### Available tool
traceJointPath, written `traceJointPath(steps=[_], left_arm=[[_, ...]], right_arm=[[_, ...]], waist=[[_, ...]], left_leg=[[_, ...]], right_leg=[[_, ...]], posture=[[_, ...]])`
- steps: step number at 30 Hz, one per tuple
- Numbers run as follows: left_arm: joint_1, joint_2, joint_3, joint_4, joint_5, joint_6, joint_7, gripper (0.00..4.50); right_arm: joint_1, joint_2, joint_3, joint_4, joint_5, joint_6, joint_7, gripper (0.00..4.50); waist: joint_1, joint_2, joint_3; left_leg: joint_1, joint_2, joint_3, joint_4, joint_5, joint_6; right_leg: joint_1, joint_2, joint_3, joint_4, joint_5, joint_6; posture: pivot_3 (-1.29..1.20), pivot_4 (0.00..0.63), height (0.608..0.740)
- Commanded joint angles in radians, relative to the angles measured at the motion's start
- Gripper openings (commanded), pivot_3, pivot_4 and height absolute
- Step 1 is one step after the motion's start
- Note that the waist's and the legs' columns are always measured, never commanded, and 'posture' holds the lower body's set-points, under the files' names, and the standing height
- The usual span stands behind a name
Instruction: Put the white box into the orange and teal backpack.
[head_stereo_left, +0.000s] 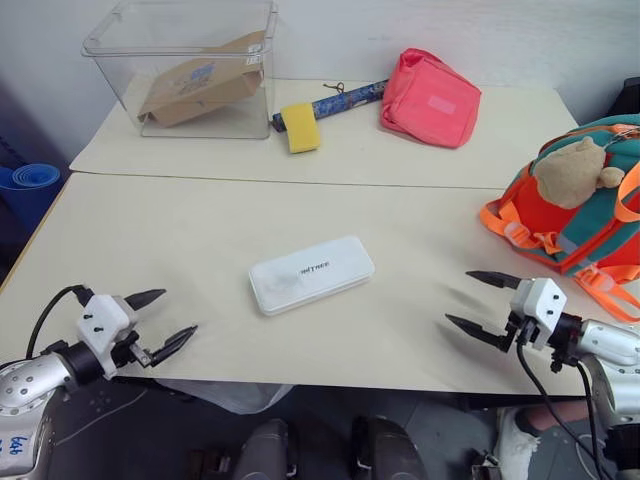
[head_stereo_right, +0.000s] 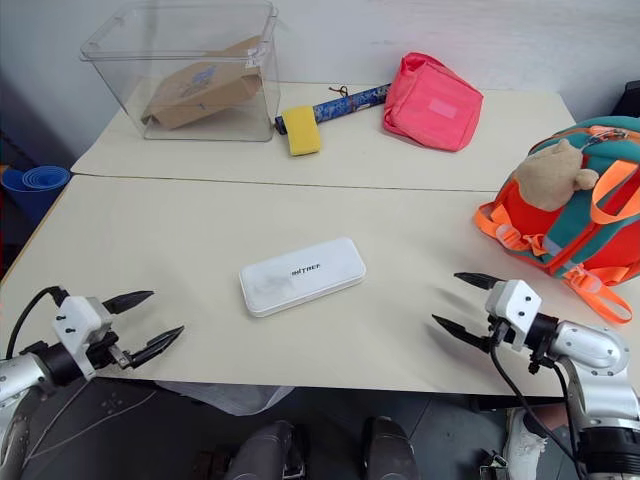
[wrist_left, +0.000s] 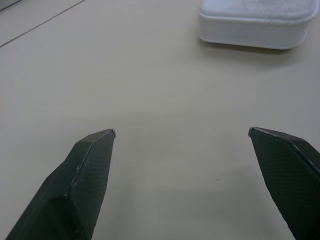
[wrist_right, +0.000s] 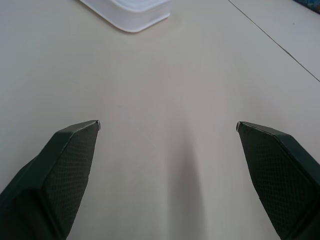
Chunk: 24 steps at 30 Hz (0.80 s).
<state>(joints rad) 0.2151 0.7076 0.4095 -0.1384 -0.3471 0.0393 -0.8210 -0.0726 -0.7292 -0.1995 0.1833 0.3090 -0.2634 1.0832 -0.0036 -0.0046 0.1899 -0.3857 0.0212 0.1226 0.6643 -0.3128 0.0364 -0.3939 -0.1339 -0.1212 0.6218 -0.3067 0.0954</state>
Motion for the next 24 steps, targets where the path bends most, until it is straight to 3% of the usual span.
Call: traceJointPath(steps=[1, 5, 7, 9, 13, 19, 21, 24], left_arm=[[0.006, 0.006, 0.029, -0.022, -0.024, 0.019, 0.002, 4.5], [-0.001, 0.015, 0.056, -0.091, -0.124, 0.12, -0.017, 4.5], [0.003, 0.035, 0.03, -0.149, -0.145, 0.208, -0.008, 4.31], [-0.025, 0.029, -0.027, -0.206, -0.107, 0.269, 0.055, 3.92], [-0.077, 0.003, -0.081, -0.236, -0.073, 0.338, 0.137, 2.65], [-0.129, -0.028, -0.17, -0.261, -0.046, 0.442, 0.214, 0.71], [-0.148, -0.037, -0.194, -0.256, -0.047, 0.453, 0.215, 0.07], [-0.177, -0.049, -0.225, -0.251, -0.039, 0.449, 0.213, 0.03]], right_arm=[[-0.012, 0.007, -0.001, -0.003, 0.012, -0.009, -0.002, 4.49], [-0.032, 0.014, 0.013, 0.005, 0.021, 0.007, 0.012, 4.49], [-0.091, 0.013, 0.045, 0.017, -0.007, 0.042, 0.002, 4.09], [-0.187, 0.016, 0.097, 0.049, -0.062, 0.077, -0.021, 3.58], [-0.289, 0.057, 0.163, 0.1, -0.133, 0.086, -0.07, 2.15], [-0.465, 0.214, 0.269, 0.233, -0.262, 0.092, -0.218, 0.07], [-0.506, 0.249, 0.295, 0.277, -0.286, 0.097, -0.242, 0.0], [-0.544, 0.283, 0.316, 0.312, -0.298, 0.093, -0.251, 0.0]], waist=[[0.0, 0.0, 0.0], [-0.002, 0.0, 0.0], [-0.004, 0.0, 0.0], [-0.01, 0.001, 0.0], [-0.013, 0.001, 0.001], [-0.025, 0.001, 0.001], [-0.026, 0.001, 0.001], [-0.024, 0.001, 0.001]], left_leg=[[0.0, 0.0, 0.0, 0.0, 0.0, 0.0], [0.0, 0.0, 0.0, 0.0, 0.0, 0.0], [0.0, 0.0, 0.0, 0.0, 0.0, 0.0], [0.0, 0.0, 0.0, 0.001, 0.0, 0.0], [0.001, 0.0, 0.0, 0.001, 0.001, -0.001], [0.0, -0.001, 0.0, 0.001, 0.002, -0.001], [-0.001, 0.0, 0.0, 0.001, 0.003, -0.001], [-0.001, 0.0, 0.0, 0.001, 0.003, -0.001]], right_leg=[[0.0, 0.0, 0.0, 0.0, 0.0, 0.0], [0.0, 0.0, 0.0, 0.0, 0.0, 0.0], [0.0, 0.0, 0.0, 0.001, 0.0, 0.0], [0.0, 0.0, 0.0, 0.001, 0.0, 0.0], [0.0, 0.0, 0.001, 0.003, 0.0, 0.0], [0.0, 0.001, 0.0, 0.006, 0.0, -0.001], [0.0, 0.001, 0.0, 0.006, 0.0, -0.001], [0.0, 0.002, 0.0, 0.006, 0.0, -0.001]], posture=[[0.0, 0.15, 0.74], [0.0, 0.15, 0.74], [0.0, 0.15, 0.74], [0.0, 0.15, 0.74], [0.0, 0.15, 0.74], [0.0, 0.15, 0.74], [0.0, 0.15, 0.74], [0.0, 0.15, 0.74]])
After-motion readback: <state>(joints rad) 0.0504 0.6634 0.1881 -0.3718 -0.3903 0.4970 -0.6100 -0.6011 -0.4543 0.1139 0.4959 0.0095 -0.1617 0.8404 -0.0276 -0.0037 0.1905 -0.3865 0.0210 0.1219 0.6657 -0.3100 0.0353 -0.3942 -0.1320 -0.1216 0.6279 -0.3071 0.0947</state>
